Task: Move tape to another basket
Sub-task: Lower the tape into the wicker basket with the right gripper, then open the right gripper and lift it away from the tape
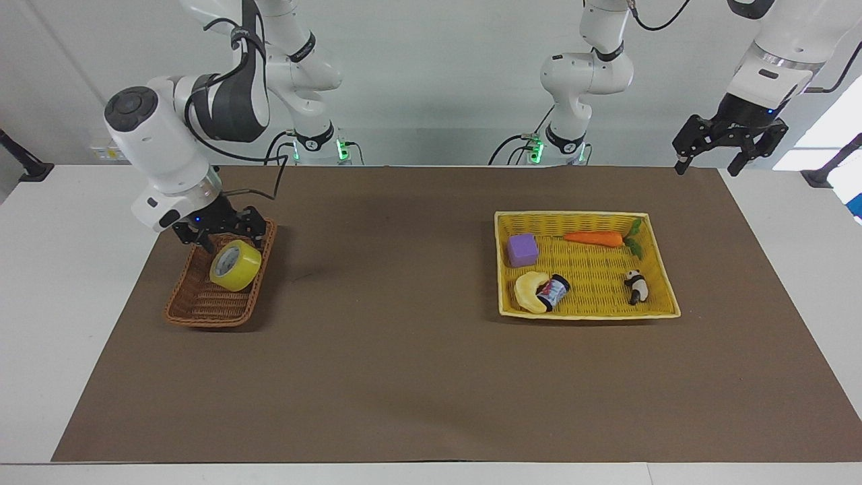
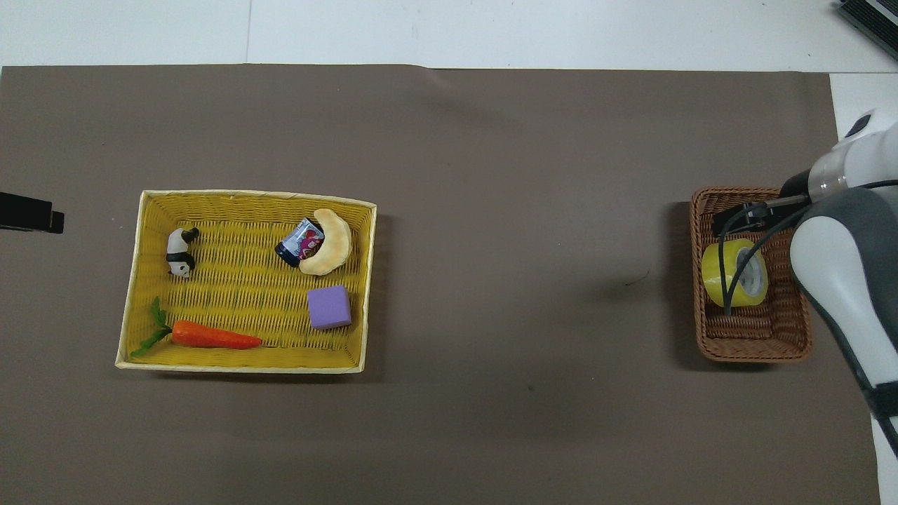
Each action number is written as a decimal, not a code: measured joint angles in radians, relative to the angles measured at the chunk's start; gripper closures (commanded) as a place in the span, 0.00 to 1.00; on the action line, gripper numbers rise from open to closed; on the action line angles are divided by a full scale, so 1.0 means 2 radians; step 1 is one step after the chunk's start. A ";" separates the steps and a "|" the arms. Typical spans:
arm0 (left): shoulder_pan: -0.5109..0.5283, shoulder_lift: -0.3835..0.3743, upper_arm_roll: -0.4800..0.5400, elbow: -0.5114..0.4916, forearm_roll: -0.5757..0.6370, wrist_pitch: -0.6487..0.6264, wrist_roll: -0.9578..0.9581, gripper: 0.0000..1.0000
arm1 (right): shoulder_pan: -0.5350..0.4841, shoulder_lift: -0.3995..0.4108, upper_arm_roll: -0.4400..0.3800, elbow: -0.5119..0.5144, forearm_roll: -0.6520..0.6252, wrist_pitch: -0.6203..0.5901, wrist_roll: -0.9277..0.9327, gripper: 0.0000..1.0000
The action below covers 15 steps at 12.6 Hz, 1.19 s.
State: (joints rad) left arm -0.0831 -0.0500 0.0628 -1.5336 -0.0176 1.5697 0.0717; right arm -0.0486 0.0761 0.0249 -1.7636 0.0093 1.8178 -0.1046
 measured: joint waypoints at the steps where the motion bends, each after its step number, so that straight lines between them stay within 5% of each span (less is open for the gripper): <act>1: 0.000 0.000 0.000 0.000 0.000 0.000 0.000 0.00 | 0.010 -0.014 0.002 0.008 -0.011 -0.024 0.022 0.00; 7: 0.000 0.000 0.000 0.000 0.000 0.000 0.000 0.00 | 0.021 -0.039 -0.002 0.131 -0.023 -0.203 0.083 0.00; 15: 0.000 0.000 0.000 0.000 0.000 0.000 0.000 0.00 | 0.015 -0.068 -0.005 0.113 -0.009 -0.216 0.085 0.00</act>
State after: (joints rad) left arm -0.0831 -0.0500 0.0628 -1.5336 -0.0180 1.5691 0.0717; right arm -0.0183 -0.0605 0.0149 -1.5377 -0.0078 1.3856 0.0652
